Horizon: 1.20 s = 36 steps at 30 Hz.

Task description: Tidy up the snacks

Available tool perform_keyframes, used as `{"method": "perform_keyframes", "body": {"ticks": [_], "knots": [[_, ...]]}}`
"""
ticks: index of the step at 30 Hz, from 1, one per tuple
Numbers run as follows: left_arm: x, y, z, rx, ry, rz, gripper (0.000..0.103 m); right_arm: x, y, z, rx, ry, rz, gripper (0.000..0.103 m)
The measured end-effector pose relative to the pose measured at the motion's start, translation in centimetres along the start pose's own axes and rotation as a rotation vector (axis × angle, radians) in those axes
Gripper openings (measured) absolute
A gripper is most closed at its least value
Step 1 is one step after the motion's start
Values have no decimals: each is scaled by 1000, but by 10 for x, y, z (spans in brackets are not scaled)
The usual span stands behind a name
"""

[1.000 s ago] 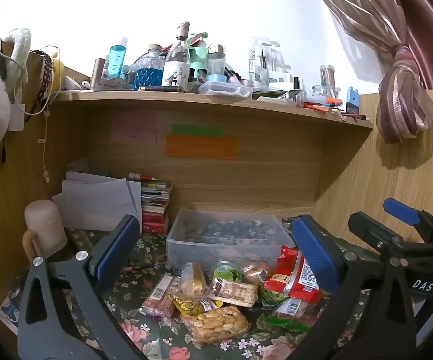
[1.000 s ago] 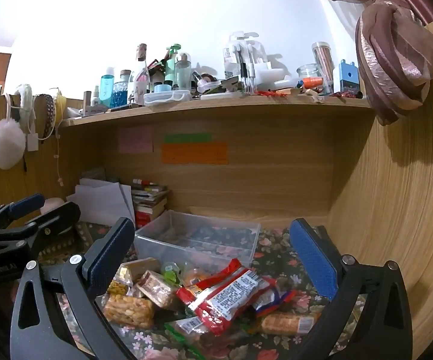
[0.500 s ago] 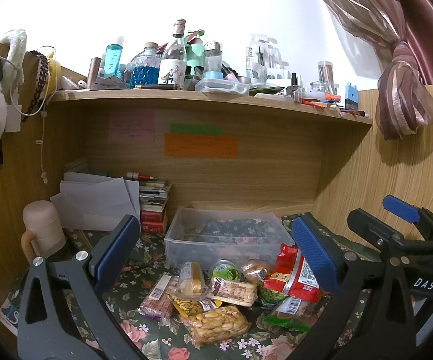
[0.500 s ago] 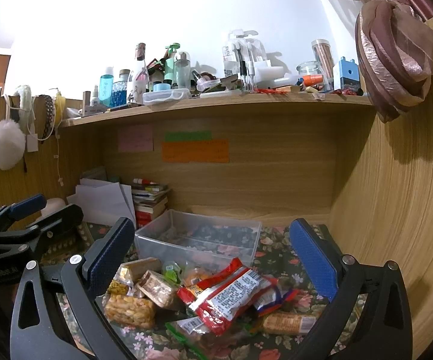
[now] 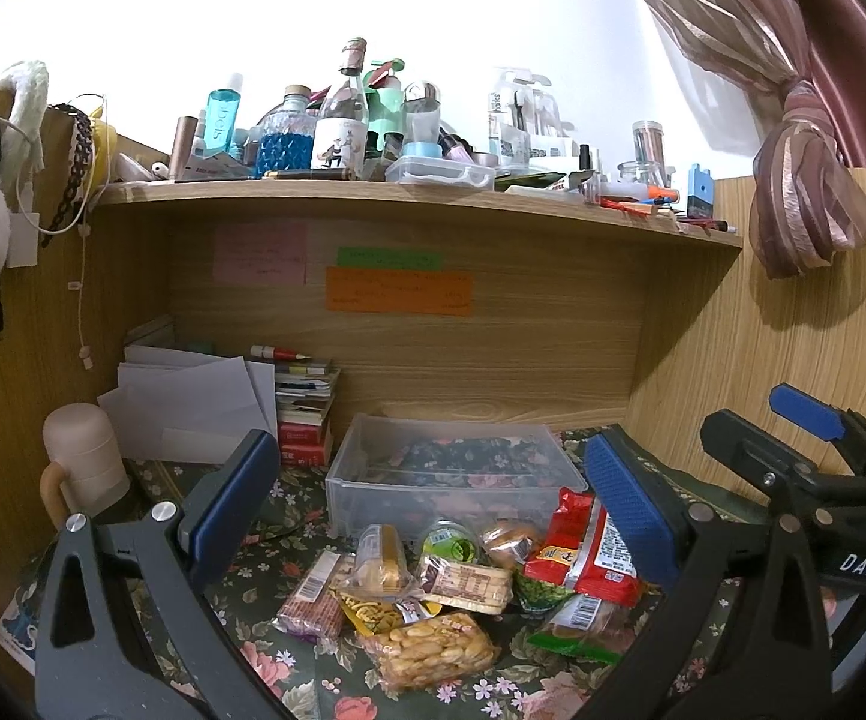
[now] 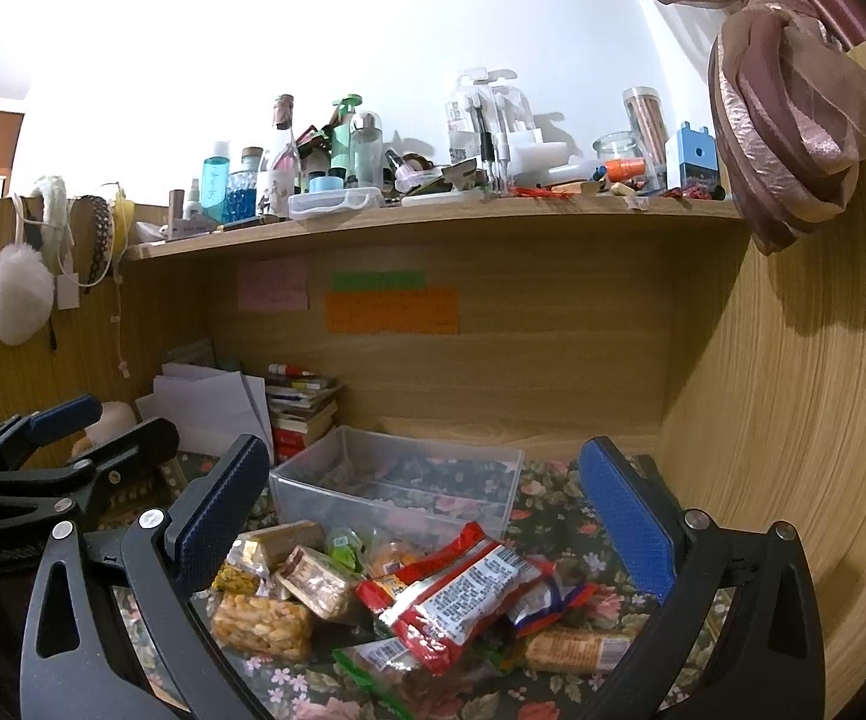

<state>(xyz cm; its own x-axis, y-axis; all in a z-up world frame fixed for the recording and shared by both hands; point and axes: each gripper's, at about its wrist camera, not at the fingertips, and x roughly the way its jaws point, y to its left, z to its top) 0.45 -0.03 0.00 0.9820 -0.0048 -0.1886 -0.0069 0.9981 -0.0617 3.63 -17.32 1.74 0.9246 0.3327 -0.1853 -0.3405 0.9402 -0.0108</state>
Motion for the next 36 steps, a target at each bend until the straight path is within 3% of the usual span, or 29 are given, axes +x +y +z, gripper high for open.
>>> {"method": "perform_keyframes", "body": {"ticks": [36], "knots": [[-3,3,1,-2,-12,0,103,0,3,-1,10,1,21,103]]}}
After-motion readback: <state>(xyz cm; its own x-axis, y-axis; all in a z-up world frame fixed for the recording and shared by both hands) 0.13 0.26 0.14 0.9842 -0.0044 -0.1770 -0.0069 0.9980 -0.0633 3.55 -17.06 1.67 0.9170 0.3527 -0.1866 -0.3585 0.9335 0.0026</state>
